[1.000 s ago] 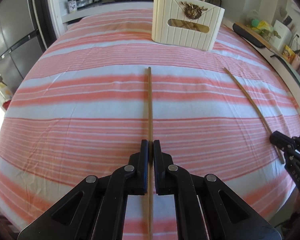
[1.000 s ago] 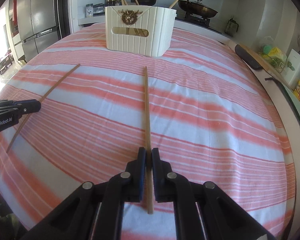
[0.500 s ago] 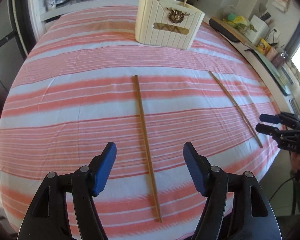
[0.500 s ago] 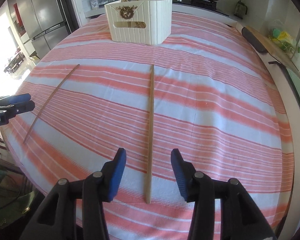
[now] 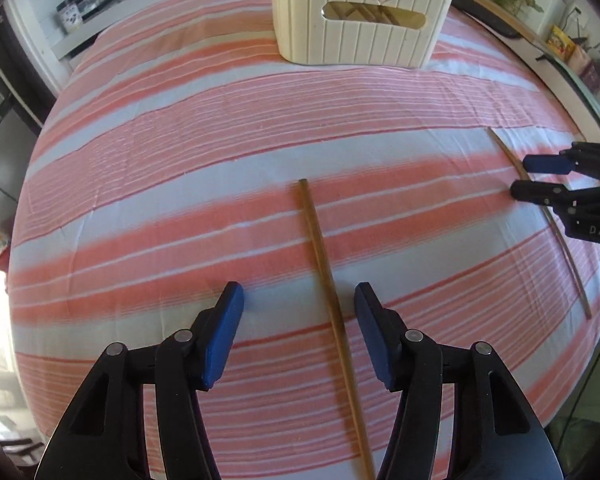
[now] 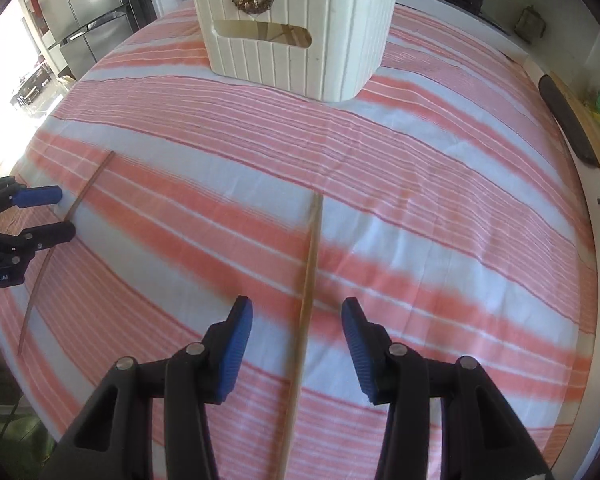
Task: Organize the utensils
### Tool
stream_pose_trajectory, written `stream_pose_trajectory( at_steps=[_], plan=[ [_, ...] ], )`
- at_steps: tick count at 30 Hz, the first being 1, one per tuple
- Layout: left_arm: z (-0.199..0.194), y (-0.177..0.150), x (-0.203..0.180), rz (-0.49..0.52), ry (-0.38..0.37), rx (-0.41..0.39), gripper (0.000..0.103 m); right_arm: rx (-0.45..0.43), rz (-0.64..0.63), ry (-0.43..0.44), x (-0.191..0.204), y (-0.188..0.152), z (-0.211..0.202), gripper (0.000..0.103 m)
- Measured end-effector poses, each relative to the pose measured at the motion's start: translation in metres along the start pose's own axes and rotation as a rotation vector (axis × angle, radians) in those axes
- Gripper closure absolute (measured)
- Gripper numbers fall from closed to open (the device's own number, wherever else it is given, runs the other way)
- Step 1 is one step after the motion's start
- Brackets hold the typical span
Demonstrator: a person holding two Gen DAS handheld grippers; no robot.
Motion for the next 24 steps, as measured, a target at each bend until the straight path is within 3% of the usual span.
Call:
stream_pose_trajectory(
  at_steps=[2, 4, 6, 11, 19, 24],
  plan=[
    [0.001, 0.006, 0.000, -0.008, 0.011, -0.012, 0.058, -0.009, 0.025, -0.010, -0.005, 0.010, 0.005, 0.075],
    [0.001, 0.009, -0.002, -0.013, -0.007, -0.024, 0.088, -0.017, 0.037, -0.021, -0.008, 0.017, 0.007, 0.097],
    [0.001, 0.011, -0.002, -0.026, -0.013, -0.036, 0.098, -0.025, 0.059, -0.015, -0.010, 0.018, 0.007, 0.097],
    [-0.025, 0.011, 0.002, -0.078, -0.060, -0.133, 0.100, -0.156, 0.115, 0.011, -0.015, 0.013, -0.028, 0.097],
    [-0.140, -0.012, 0.008, -0.105, -0.167, -0.427, 0.100, -0.443, 0.087, -0.021, -0.004, -0.010, -0.150, 0.097],
    [-0.184, -0.017, 0.004, -0.119, -0.217, -0.563, 0.100, -0.590, 0.091, -0.044, 0.006, -0.022, -0.195, 0.097]
  ],
)
Point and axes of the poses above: each gripper's, at about its wrist camera, not at the fingertips, and z roughly the way its jaws point, x to its left, y to its top, the point moved 4 cm from there along z, roughly the way its jaws point, and after that the axes turned 12 degrees about -z, right-handed, at the moved point
